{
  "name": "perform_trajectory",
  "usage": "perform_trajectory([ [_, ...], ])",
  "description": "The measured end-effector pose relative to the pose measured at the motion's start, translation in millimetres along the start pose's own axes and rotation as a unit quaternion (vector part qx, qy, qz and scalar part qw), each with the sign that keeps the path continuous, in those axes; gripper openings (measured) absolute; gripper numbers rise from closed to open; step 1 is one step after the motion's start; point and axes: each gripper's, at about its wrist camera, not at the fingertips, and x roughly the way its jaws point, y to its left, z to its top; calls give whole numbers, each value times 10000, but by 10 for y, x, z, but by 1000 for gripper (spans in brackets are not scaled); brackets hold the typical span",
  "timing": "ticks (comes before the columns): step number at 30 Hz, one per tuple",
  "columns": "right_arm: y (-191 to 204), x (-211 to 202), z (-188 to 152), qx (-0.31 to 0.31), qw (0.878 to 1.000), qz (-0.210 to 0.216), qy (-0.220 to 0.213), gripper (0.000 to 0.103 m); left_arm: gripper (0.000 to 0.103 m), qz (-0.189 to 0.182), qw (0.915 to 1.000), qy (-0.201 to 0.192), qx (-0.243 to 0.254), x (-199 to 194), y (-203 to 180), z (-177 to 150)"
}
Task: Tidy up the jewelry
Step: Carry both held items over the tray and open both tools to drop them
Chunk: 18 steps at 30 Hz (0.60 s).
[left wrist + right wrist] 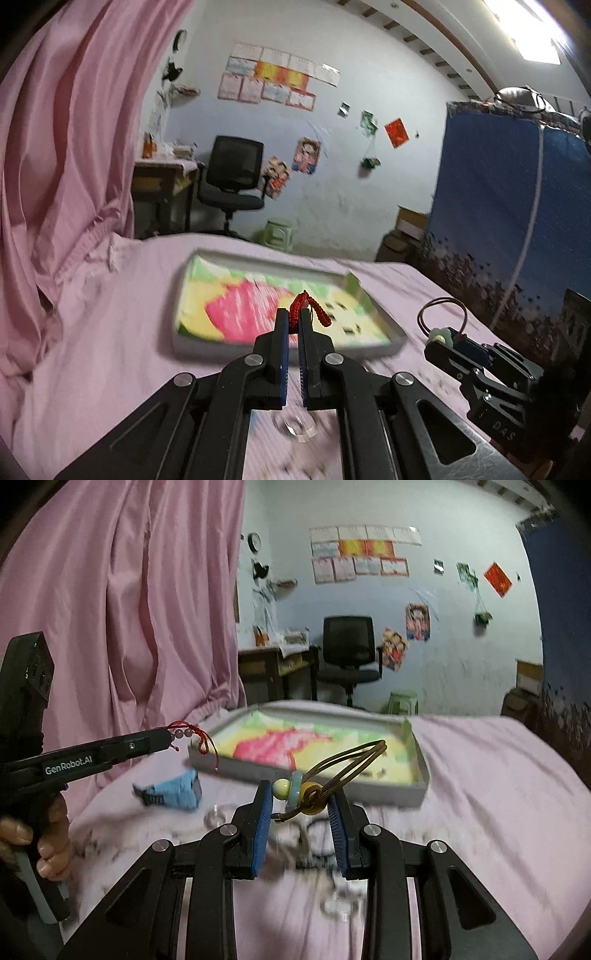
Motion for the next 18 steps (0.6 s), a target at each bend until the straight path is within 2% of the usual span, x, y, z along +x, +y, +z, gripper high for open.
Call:
perform_trajectory([
  [7, 64, 351, 357, -194, 9996, 108, -184, 27, 5, 331, 9990, -267, 127, 305, 135, 319],
  [11, 50, 685, 563, -147, 9996, 106, -217, 27, 5, 520, 9978, -344, 237, 540, 193, 409],
  [18, -51, 1236, 817, 124, 9996, -21, -269, 27, 5, 698, 9969, -233, 262, 1034, 307, 514],
])
